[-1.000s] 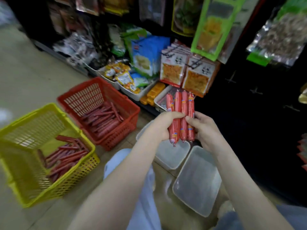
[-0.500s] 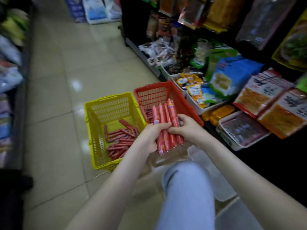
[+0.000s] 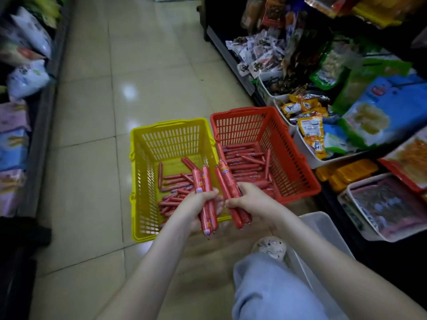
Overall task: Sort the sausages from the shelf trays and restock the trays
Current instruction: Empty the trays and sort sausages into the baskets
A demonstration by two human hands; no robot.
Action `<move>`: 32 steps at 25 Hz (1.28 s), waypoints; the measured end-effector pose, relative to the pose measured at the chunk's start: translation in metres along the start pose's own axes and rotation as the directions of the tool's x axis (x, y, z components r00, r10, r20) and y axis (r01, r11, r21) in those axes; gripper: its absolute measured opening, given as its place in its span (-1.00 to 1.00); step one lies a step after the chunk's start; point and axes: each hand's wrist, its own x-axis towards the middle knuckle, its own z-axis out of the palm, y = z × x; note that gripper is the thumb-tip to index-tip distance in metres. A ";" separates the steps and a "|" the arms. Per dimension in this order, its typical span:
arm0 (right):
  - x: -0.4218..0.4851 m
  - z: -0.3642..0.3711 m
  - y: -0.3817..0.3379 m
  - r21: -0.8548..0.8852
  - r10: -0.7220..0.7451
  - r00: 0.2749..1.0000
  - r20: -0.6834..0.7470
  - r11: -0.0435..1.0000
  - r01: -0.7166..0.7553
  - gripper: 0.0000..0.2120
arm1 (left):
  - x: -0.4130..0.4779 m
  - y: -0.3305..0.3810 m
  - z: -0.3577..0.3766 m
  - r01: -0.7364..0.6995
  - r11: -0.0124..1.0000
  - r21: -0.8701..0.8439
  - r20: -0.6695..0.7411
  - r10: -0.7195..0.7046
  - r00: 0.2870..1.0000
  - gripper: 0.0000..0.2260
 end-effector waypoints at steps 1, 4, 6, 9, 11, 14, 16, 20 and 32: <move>0.005 -0.010 0.013 0.011 0.011 1.000 -0.018 1.000 -0.010 -0.82 | 0.014 0.000 0.006 -0.003 1.000 -0.003 -0.030 0.003 1.000 -0.96; 0.029 -0.044 0.058 -0.082 0.027 0.995 -0.098 0.996 -0.035 -0.75 | 0.054 -0.002 0.024 0.004 1.000 -0.022 -0.082 -0.005 0.997 -0.98; 0.050 -0.065 0.082 -0.266 0.004 0.986 -0.165 0.963 -0.049 -0.70 | 0.075 -0.001 0.032 0.019 0.997 -0.069 -0.084 -0.024 0.996 -0.96; 0.096 -0.090 0.100 -0.565 -0.171 0.948 -0.268 0.825 -0.011 -0.62 | 0.103 0.003 0.045 0.033 0.986 -0.165 -0.078 -0.047 0.996 -0.93; 0.129 -0.104 0.105 -0.750 -0.287 0.925 -0.248 0.662 0.004 -0.50 | 0.117 0.006 0.056 0.004 0.992 -0.124 -0.065 -0.012 0.998 -0.95; 0.164 -0.112 0.120 -0.863 -0.277 0.955 -0.103 0.502 0.052 -0.36 | 0.139 0.004 0.079 -0.125 0.978 0.168 -0.074 0.139 0.988 -0.99; 0.169 -0.108 0.138 -0.833 -0.292 0.949 -0.119 0.549 0.064 -0.36 | 0.158 0.002 0.096 -0.206 0.802 0.560 -0.109 0.318 0.942 -0.93; 0.154 -0.120 0.172 -0.706 -0.406 0.852 -0.331 0.706 0.062 -0.45 | 0.209 0.004 0.133 -0.182 0.016 0.983 0.133 0.616 0.776 -0.69; -0.121 -0.234 0.229 -0.479 -0.131 0.731 -0.669 0.828 -0.290 -0.52 | 0.100 -0.156 0.327 -0.578 -0.632 0.517 0.844 0.264 0.466 -0.53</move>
